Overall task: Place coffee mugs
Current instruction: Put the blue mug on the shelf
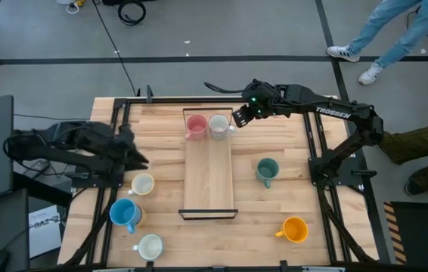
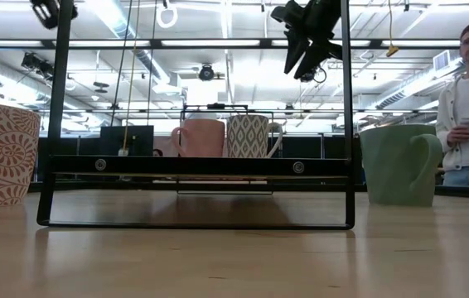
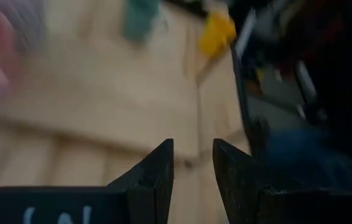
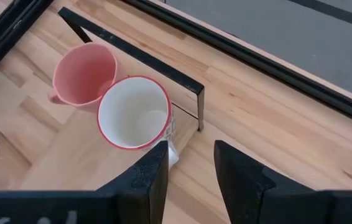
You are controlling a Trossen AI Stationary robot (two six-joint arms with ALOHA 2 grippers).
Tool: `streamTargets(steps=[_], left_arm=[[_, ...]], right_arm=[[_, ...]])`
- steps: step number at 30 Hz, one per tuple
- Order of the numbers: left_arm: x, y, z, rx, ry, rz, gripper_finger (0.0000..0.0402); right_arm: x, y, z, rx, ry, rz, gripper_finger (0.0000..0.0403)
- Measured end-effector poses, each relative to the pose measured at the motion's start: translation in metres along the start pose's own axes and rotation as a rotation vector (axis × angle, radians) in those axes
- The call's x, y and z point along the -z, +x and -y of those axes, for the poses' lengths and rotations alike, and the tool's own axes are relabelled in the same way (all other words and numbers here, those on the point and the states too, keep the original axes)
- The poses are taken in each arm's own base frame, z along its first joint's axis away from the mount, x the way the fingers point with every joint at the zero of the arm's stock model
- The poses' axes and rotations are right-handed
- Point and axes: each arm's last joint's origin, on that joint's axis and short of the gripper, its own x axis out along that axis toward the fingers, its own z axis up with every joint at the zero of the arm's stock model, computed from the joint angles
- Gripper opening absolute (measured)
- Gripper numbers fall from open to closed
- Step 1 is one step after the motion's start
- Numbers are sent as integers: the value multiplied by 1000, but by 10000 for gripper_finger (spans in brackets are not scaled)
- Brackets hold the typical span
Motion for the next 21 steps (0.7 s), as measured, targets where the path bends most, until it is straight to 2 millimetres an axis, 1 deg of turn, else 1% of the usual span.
streamTargets(steps=[5, 10, 15, 21], left_arm=[[-11, -10, 11, -14, -117, -281, 118], [-11, -13, 14, -67, -299, -482, 118], [-3, -9, 18, -134, -467, -617, 118], [5, -3, 32, -183, -583, -710, 118]], right_arm=[[0, 0, 0, 0, -29, -1, 135], [0, 0, 0, 0, -34, 0, 135], [0, 0, 0, 0, -52, -1, 135], [0, 0, 0, -1, -85, -1, 135]])
